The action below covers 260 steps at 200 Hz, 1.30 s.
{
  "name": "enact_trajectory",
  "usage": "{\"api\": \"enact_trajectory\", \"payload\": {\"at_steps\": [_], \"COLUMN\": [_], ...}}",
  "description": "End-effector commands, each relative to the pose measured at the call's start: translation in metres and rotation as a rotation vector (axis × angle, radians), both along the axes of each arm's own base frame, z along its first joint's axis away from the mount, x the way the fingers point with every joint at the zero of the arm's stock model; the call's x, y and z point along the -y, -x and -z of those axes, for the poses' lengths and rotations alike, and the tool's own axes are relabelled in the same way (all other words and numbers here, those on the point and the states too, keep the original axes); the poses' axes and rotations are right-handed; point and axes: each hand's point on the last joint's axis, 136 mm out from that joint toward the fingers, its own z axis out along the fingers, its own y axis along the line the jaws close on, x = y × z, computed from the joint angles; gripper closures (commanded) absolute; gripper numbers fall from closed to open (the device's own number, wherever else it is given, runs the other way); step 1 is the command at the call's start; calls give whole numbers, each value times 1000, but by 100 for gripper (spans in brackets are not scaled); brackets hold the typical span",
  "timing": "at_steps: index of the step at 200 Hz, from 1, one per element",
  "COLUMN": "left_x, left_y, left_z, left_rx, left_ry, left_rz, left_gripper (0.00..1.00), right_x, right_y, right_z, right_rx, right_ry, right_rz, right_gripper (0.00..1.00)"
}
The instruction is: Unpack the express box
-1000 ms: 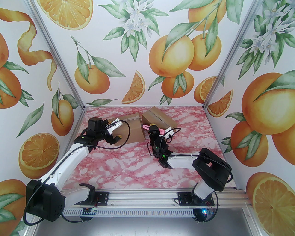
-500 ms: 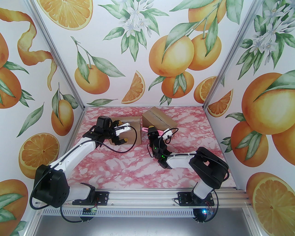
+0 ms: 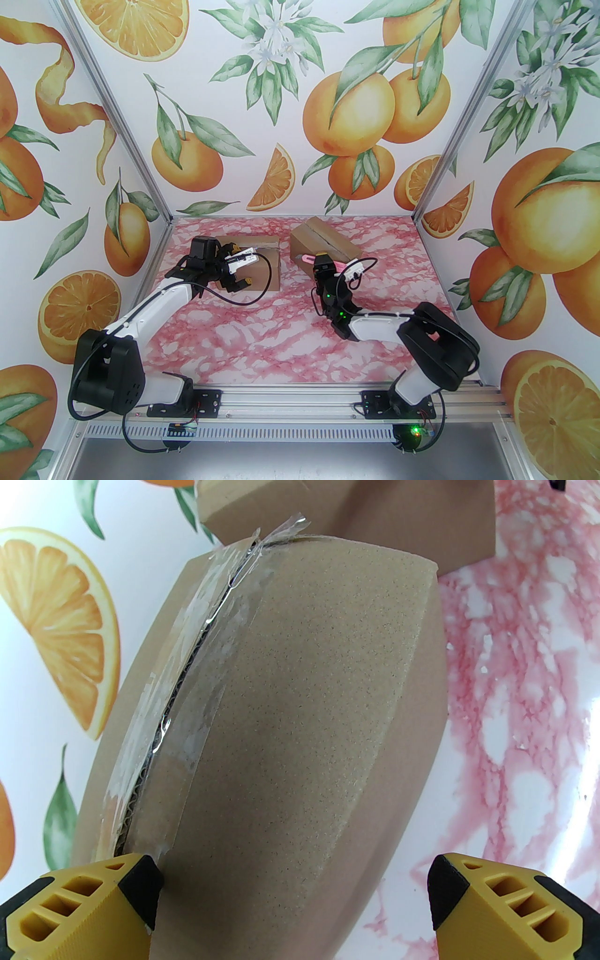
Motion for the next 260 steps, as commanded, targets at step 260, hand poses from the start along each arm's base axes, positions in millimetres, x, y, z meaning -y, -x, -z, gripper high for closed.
{"api": "enact_trajectory", "payload": {"at_steps": [260], "left_x": [-63], "left_y": [-99], "left_z": [-16], "left_rx": [-519], "left_ry": [394], "left_rz": [-615], "left_gripper": [3], "right_x": [-176], "right_y": [11], "right_z": [51], "right_rx": [-207], "right_ry": [1214], "right_rz": [-636], "right_gripper": [100]}}
